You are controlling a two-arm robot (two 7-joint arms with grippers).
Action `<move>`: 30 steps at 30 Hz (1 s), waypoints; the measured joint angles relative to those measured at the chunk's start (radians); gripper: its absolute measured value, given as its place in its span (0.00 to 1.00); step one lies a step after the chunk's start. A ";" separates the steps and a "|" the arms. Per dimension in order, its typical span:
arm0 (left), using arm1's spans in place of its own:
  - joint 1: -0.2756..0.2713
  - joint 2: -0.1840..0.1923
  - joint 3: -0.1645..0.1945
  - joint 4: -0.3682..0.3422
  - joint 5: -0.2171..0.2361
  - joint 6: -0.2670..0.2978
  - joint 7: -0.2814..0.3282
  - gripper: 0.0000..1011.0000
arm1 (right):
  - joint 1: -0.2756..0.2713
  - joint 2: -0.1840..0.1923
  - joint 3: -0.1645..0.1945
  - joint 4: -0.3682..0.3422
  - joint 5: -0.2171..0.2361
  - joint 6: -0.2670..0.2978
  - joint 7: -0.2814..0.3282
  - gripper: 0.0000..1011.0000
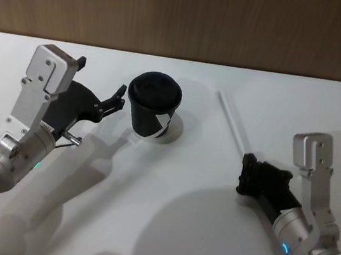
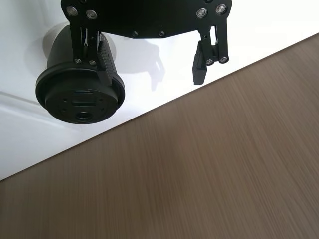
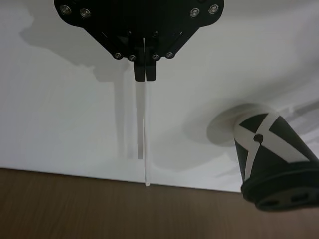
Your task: Pick up the straw with one hand, pass it to the other hand, and insert it into the cup.
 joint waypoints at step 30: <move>0.000 0.000 0.000 0.000 0.000 0.000 0.000 0.99 | 0.172 0.019 0.039 -0.028 0.060 -0.252 0.175 0.01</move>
